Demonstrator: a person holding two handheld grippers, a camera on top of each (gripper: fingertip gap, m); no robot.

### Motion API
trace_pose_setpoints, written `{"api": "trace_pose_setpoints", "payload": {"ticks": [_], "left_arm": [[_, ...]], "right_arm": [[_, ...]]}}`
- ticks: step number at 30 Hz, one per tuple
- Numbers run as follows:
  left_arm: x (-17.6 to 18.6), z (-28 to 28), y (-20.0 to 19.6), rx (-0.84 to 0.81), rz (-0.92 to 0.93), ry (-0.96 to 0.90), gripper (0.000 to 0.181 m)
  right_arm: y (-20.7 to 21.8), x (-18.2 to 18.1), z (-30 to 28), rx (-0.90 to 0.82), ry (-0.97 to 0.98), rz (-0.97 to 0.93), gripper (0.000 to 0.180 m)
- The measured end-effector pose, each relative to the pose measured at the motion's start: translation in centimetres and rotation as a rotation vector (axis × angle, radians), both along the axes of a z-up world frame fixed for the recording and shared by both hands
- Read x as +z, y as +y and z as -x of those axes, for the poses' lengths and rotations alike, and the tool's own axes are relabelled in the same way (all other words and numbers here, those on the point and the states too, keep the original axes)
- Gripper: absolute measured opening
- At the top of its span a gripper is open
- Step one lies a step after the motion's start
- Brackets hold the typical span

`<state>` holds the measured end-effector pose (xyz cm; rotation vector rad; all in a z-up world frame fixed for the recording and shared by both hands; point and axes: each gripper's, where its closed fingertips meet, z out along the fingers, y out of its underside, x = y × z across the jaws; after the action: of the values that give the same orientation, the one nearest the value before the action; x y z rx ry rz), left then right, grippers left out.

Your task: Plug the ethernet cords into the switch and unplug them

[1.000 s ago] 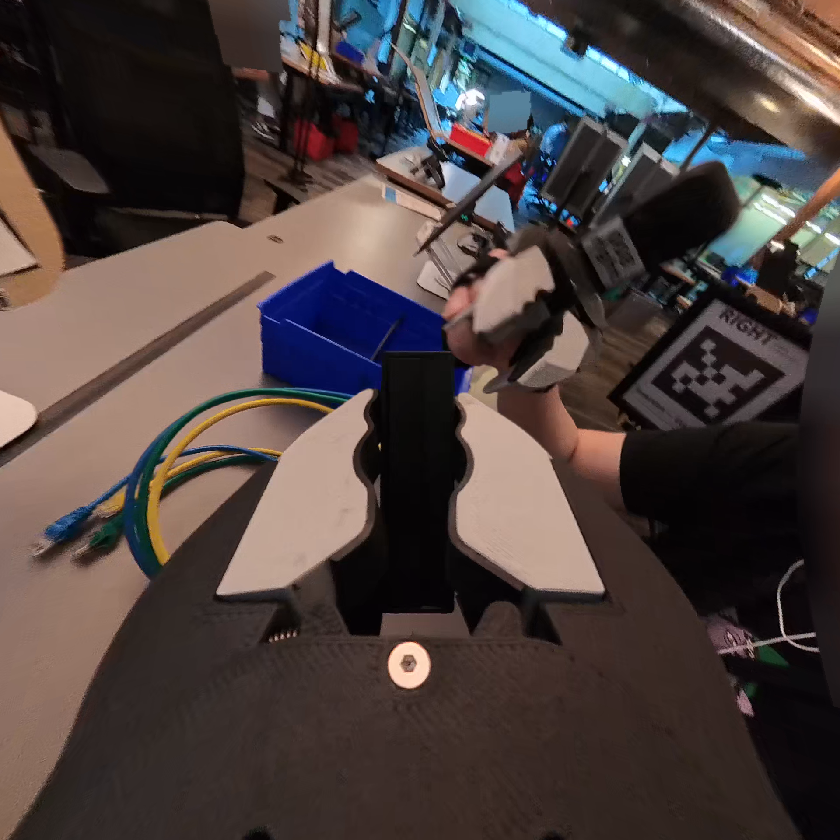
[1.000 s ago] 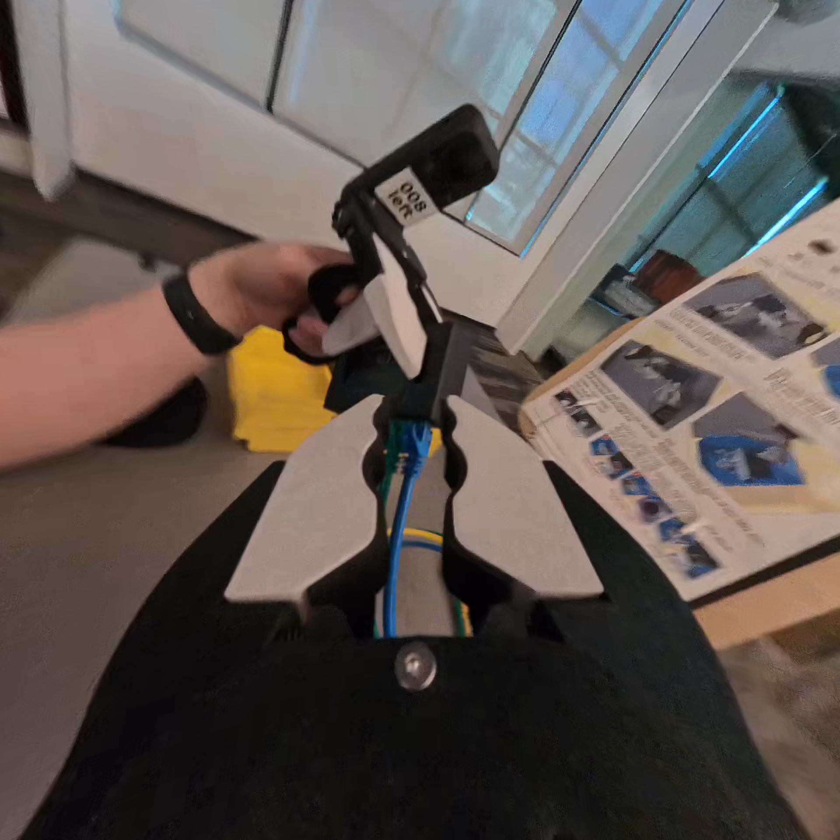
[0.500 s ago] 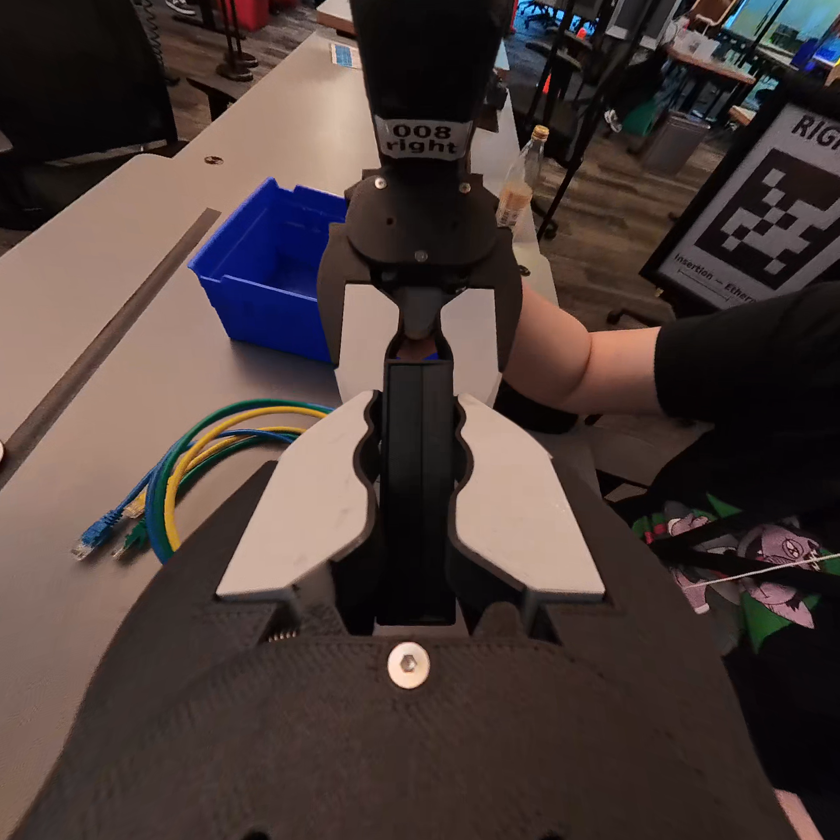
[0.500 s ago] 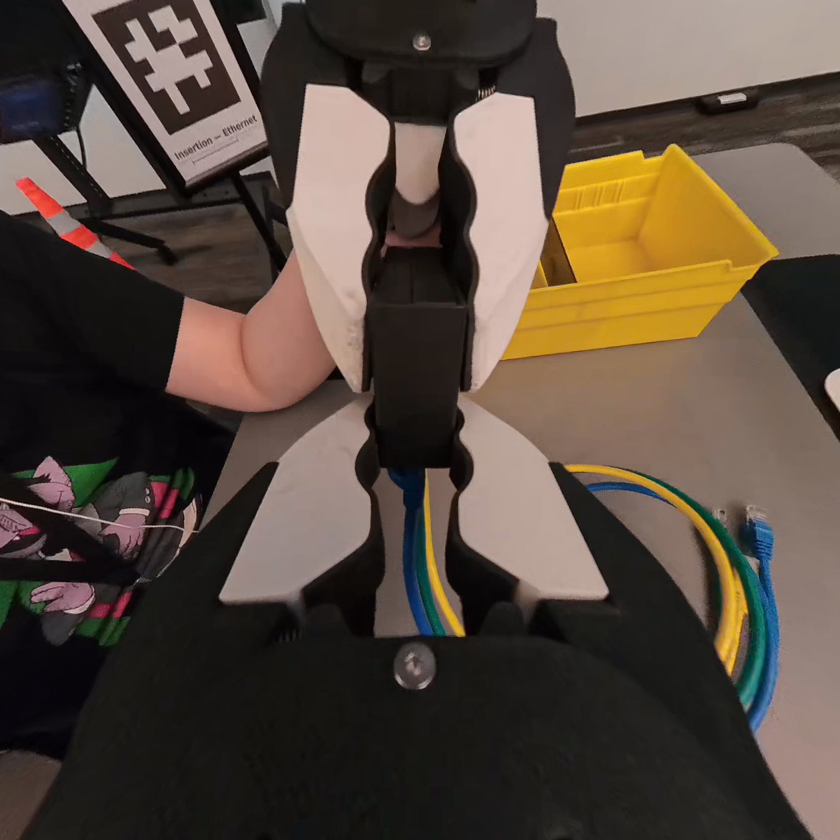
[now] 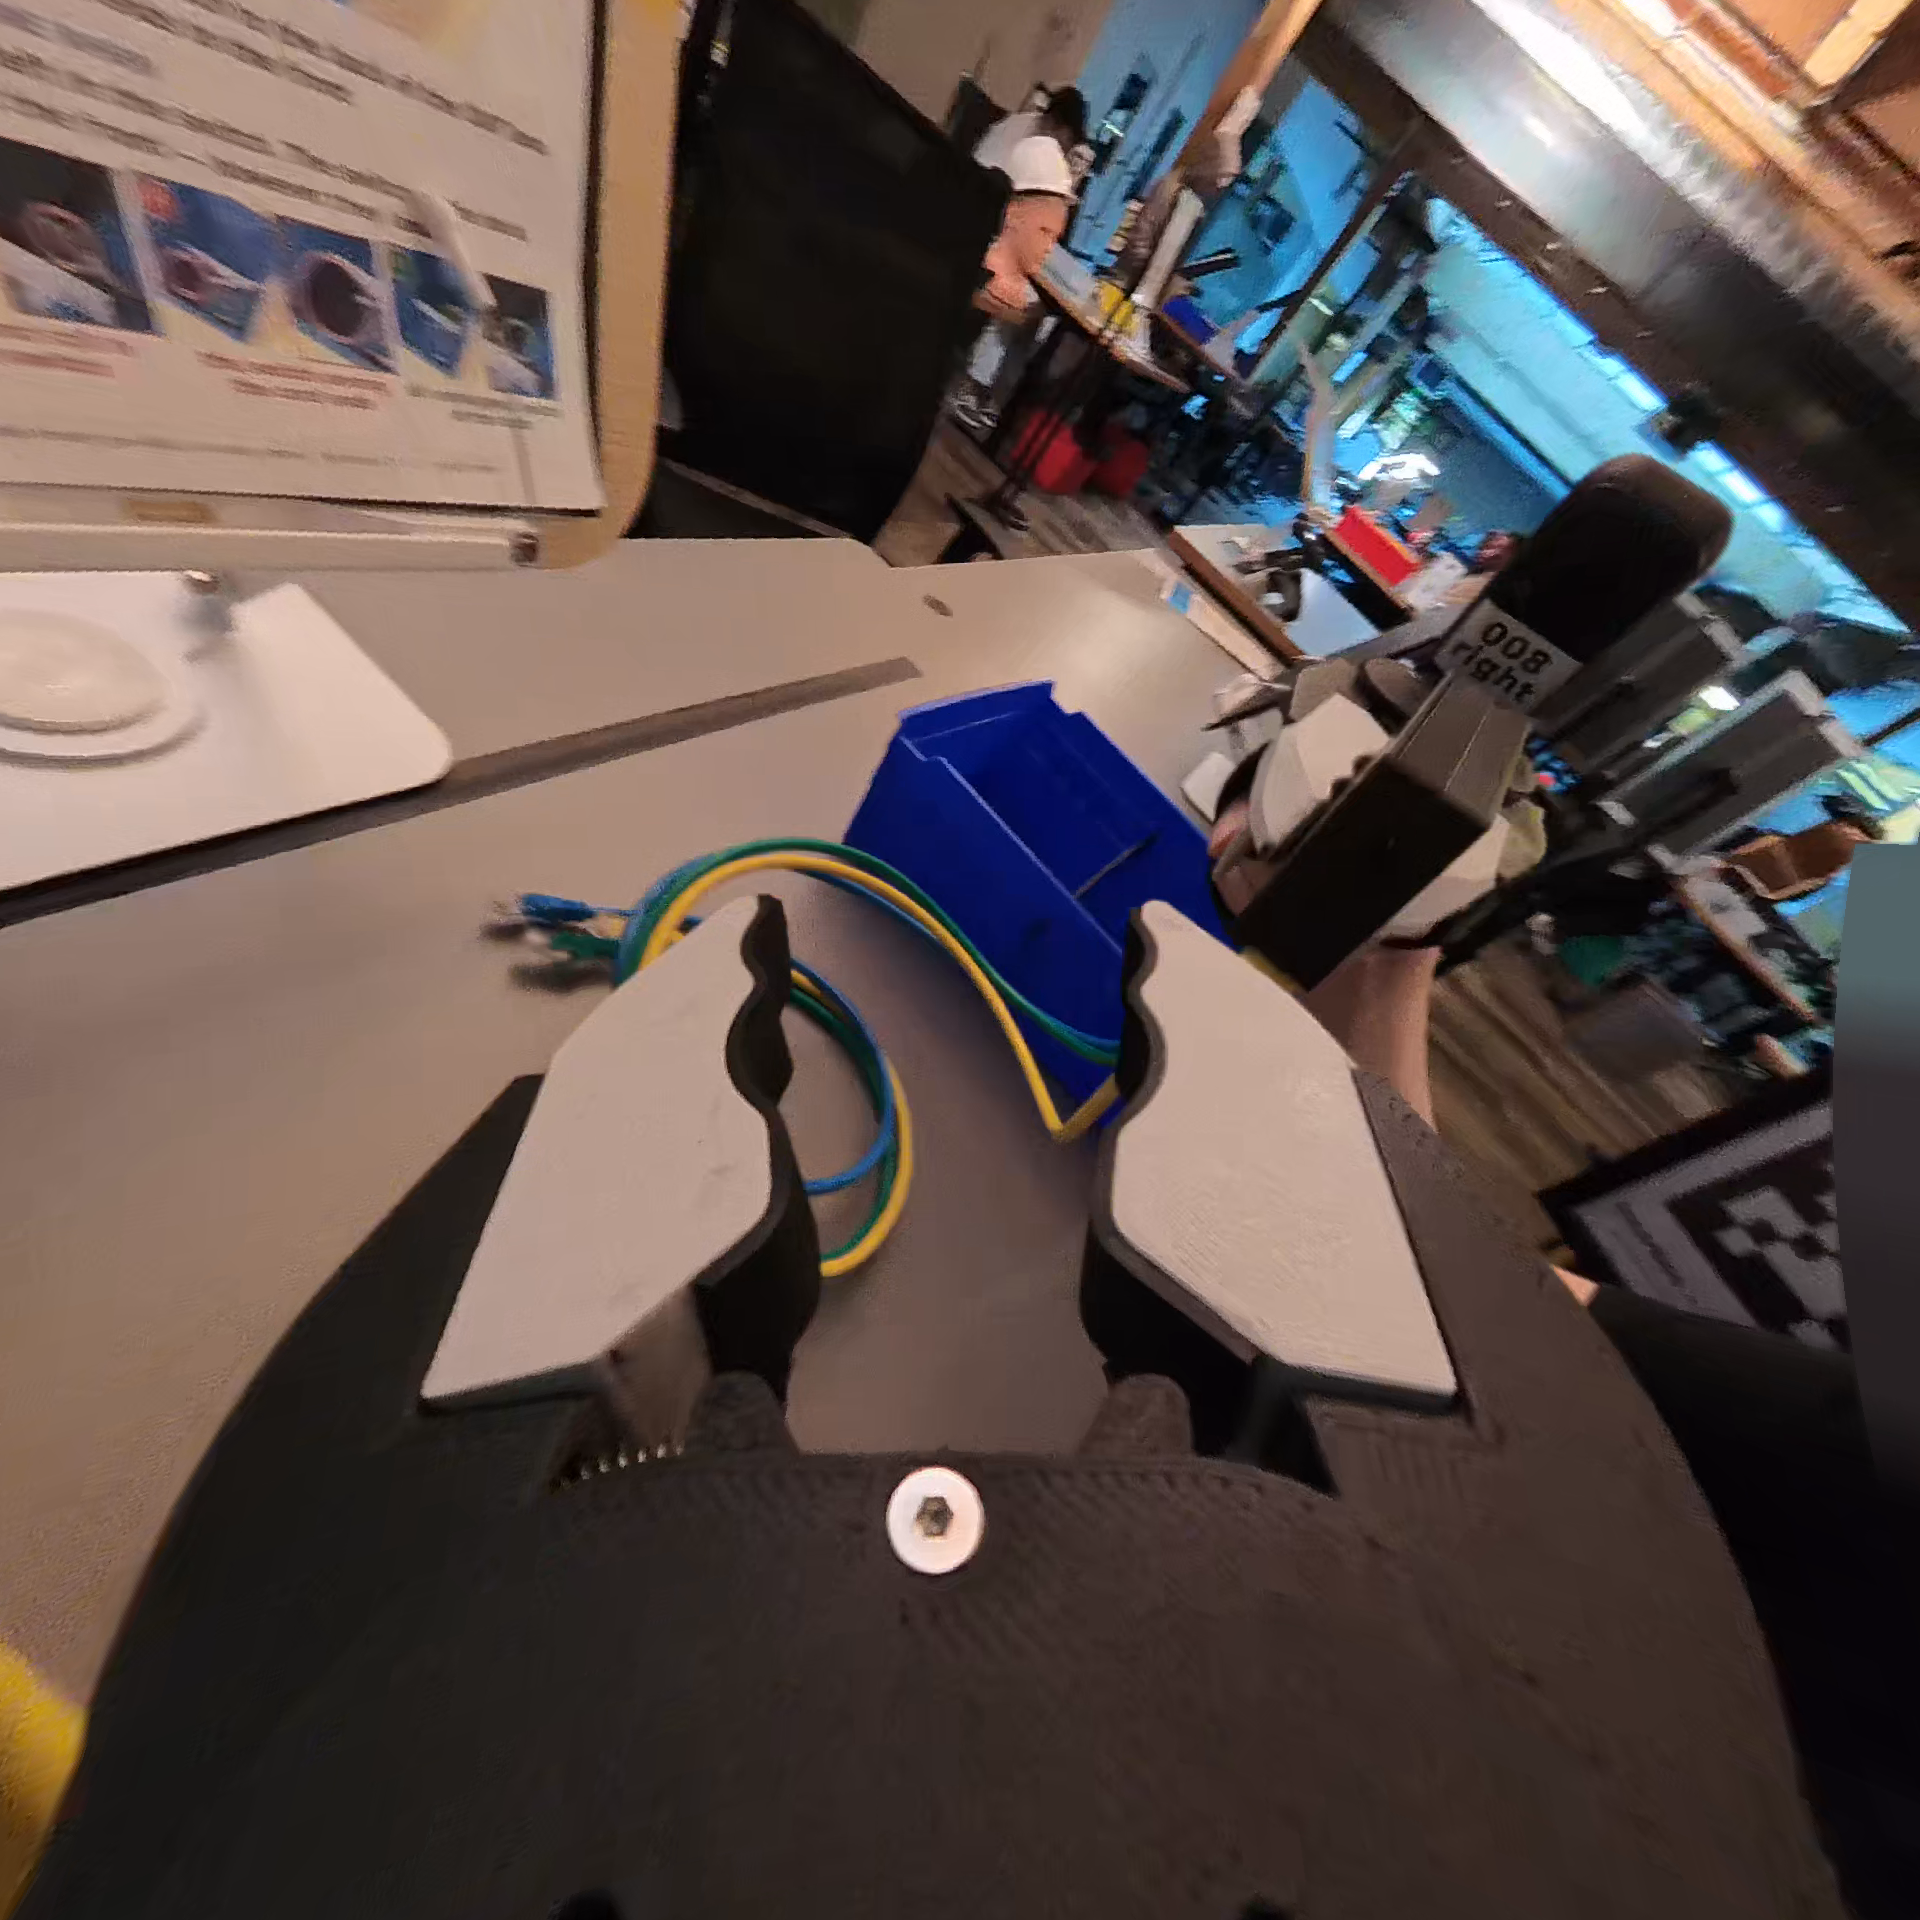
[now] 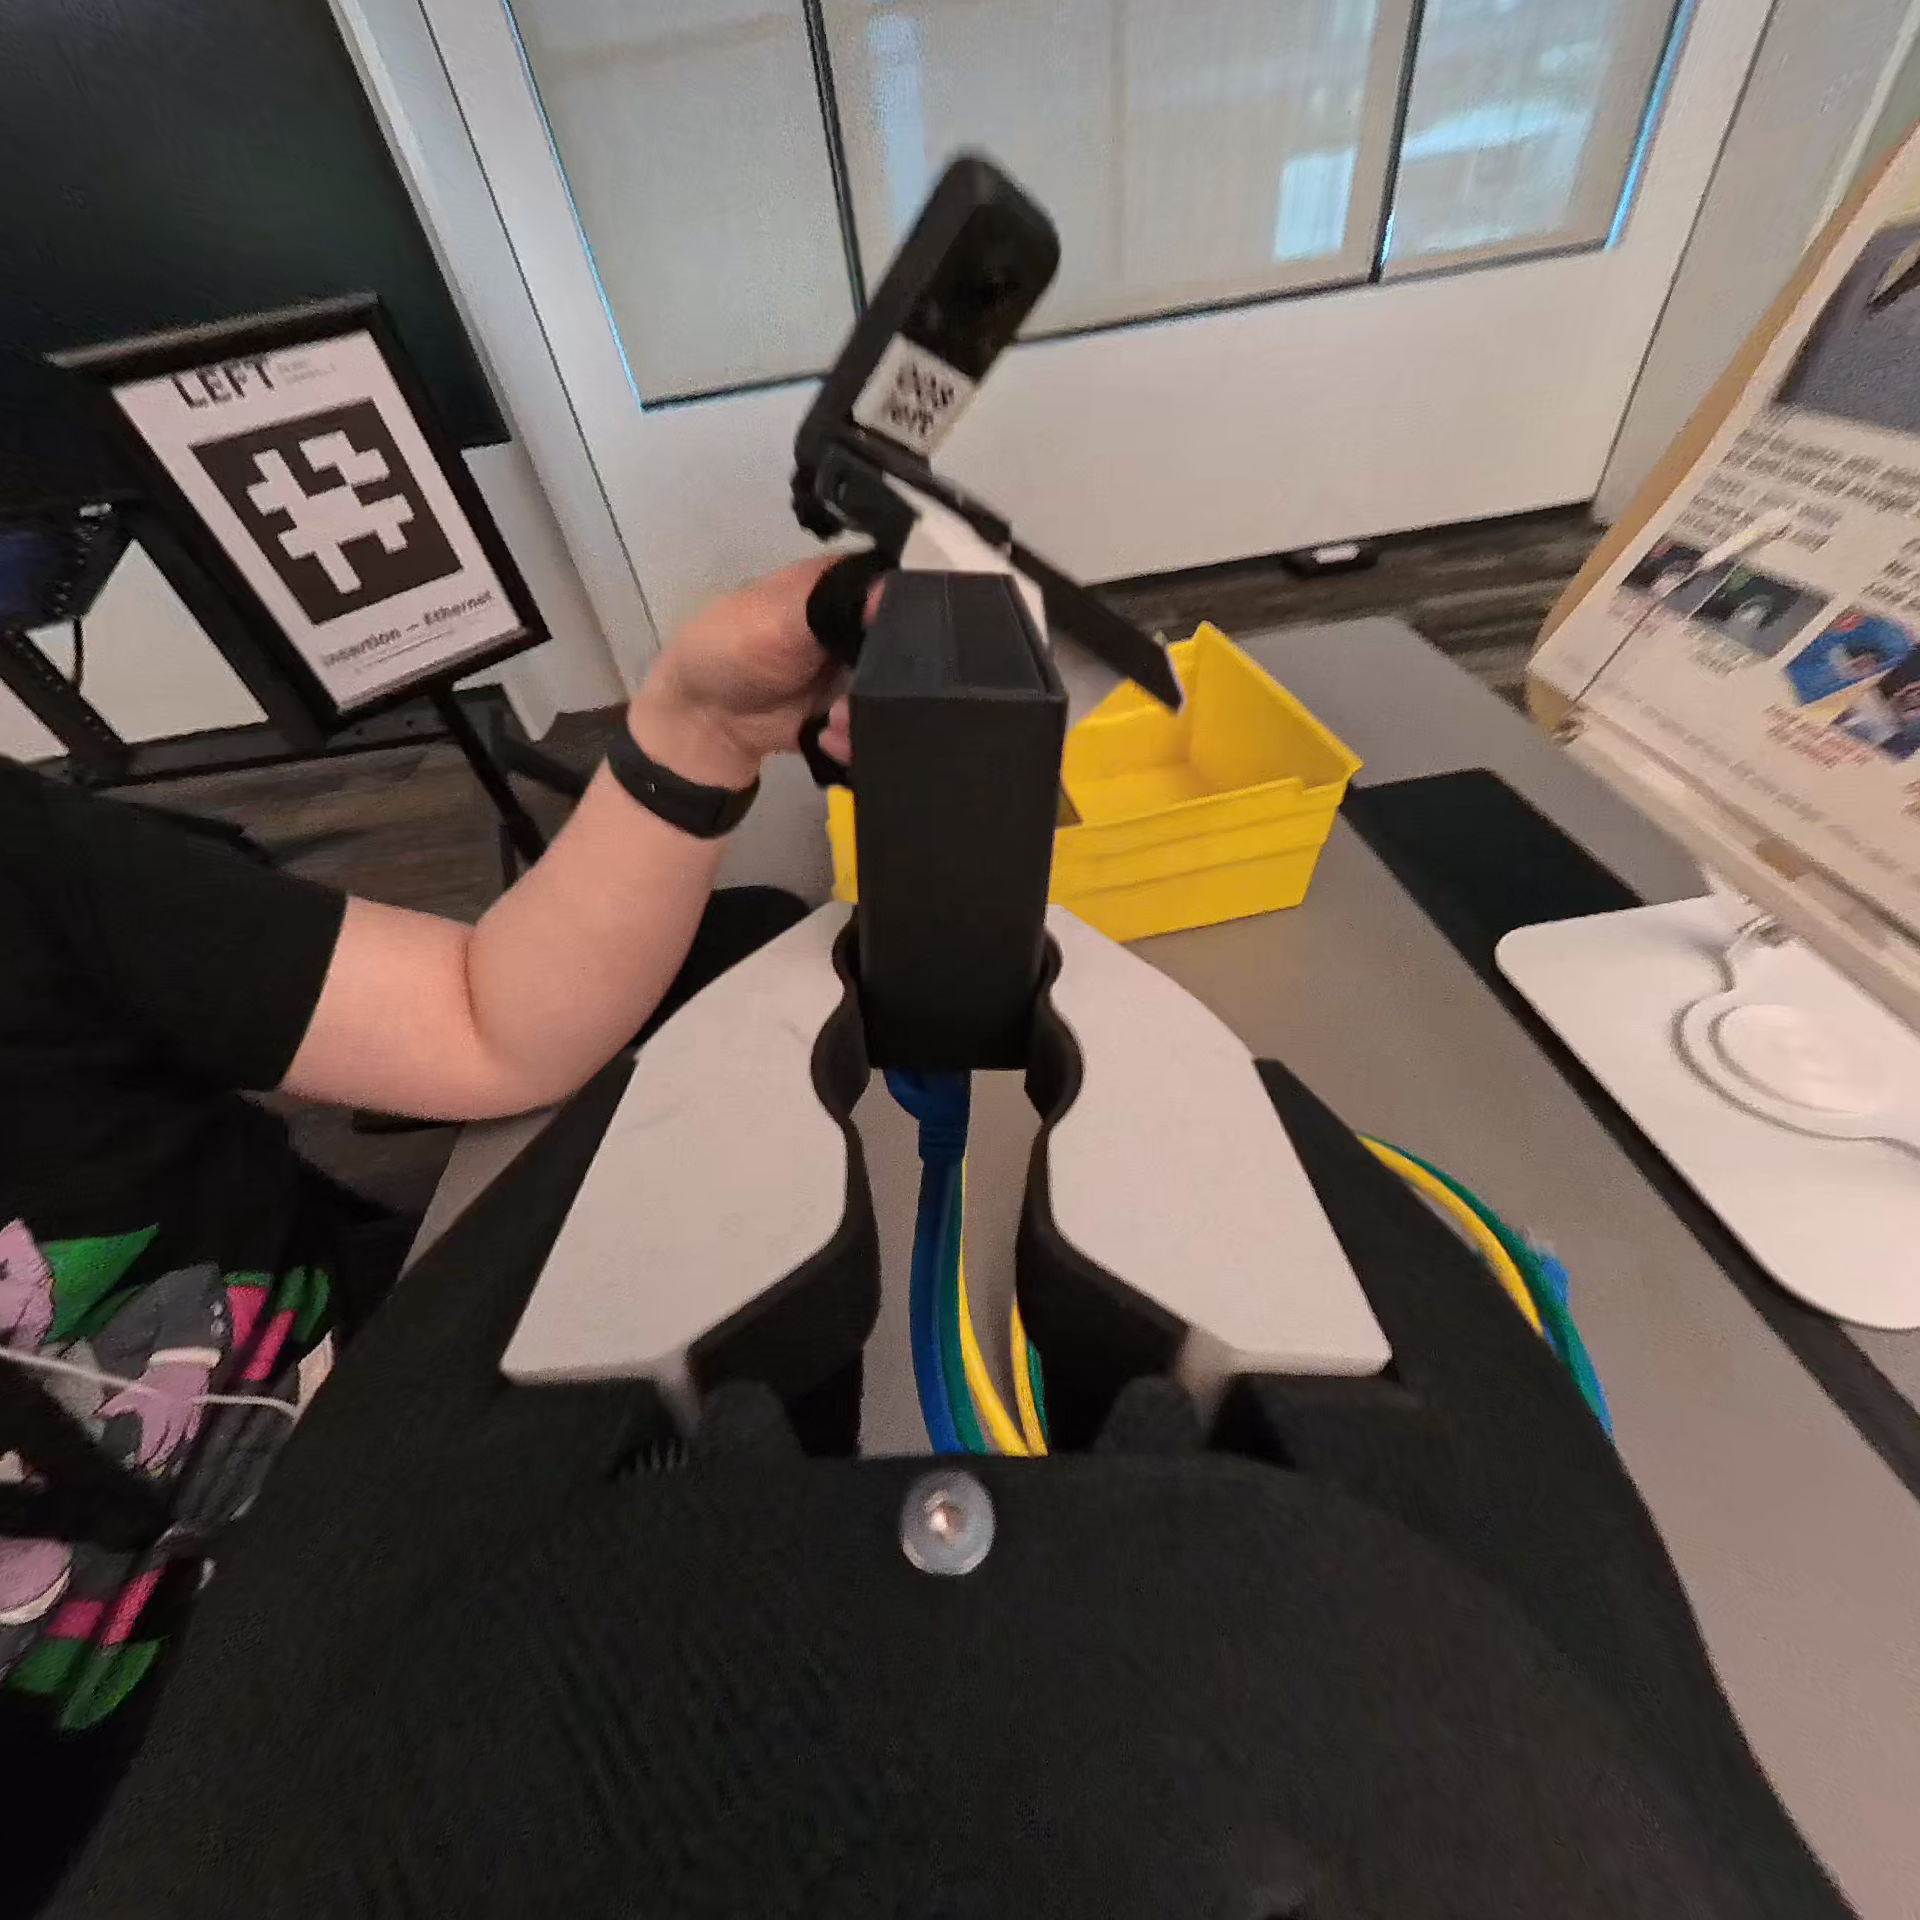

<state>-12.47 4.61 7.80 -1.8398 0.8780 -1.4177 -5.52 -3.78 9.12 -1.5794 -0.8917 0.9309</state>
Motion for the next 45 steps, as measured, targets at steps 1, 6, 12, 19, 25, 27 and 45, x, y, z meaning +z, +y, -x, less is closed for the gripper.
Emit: {"api": "trace_pose_setpoints", "payload": {"ticks": [1,6,12,19,25,27,45], "left_arm": [[0.0,-0.3,-0.3,-0.019,0.009,0.001,0.059],[0.0,0.4,-0.2,0.008,-0.031,0.051,0.056],[1.0,1.4,-0.1,0.017,-0.030,0.017,0.055],[1.6,2.6,0.0,0.022,-0.007,-0.018,0.055],[2.2,2.9,-0.5,0.010,-0.009,-0.038,0.055],[2.2,2.8,-0.7,0.006,-0.014,-0.036,0.055],[1.1,1.2,-1.9,-0.049,-0.016,0.035,0.055]], "right_arm": [[-0.2,0.6,-0.3,-0.010,0.017,-0.019,0.028],[0.1,3.7,-1.2,-0.081,0.006,-0.134,0.028],[3.2,12.7,-2.9,-0.182,-0.104,-0.174,0.028],[3.2,25.1,-7.0,-0.365,-0.128,-0.245,0.028],[1.2,31.7,-11.0,-0.514,-0.124,-0.320,0.028],[1.0,32.5,-12.7,-0.571,-0.133,-0.313,0.028],[4.4,19.6,-19.6,-0.686,-0.210,-0.033,0.028]]}}
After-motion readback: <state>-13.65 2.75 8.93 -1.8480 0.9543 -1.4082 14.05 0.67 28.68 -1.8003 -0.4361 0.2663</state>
